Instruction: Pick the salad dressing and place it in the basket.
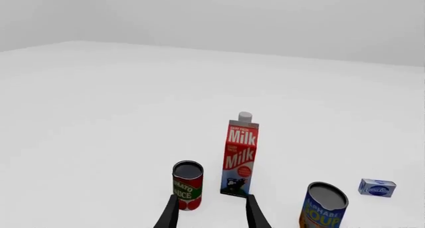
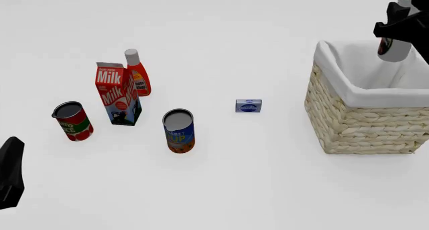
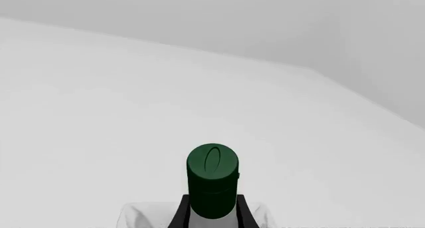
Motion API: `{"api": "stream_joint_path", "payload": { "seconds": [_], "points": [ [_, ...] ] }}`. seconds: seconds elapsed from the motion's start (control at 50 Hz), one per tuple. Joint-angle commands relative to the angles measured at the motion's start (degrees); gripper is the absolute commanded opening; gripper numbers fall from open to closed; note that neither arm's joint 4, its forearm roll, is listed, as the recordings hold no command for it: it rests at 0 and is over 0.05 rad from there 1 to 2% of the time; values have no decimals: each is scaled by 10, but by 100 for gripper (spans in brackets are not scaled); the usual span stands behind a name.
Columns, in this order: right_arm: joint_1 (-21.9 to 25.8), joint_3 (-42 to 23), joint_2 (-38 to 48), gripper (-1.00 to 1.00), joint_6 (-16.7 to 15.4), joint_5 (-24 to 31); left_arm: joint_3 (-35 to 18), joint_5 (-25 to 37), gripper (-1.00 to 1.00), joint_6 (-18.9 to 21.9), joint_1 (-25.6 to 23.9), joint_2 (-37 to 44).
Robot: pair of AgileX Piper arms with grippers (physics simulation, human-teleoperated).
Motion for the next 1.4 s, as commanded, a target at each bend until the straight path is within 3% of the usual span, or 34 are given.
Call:
{"api": "stream_joint_path", "payload": {
  "seconds": [0.02,0.44,1.4],
  "points": [
    [-5,-22,29,-100,11,0,0,2,100,-1,-1,0],
    [-8,-46,77,-100,38,12,0,5,100,-2,6,0],
    [-12,-57,120,-100,51,43,0,9,100,-7,10,0]
  ]
}}
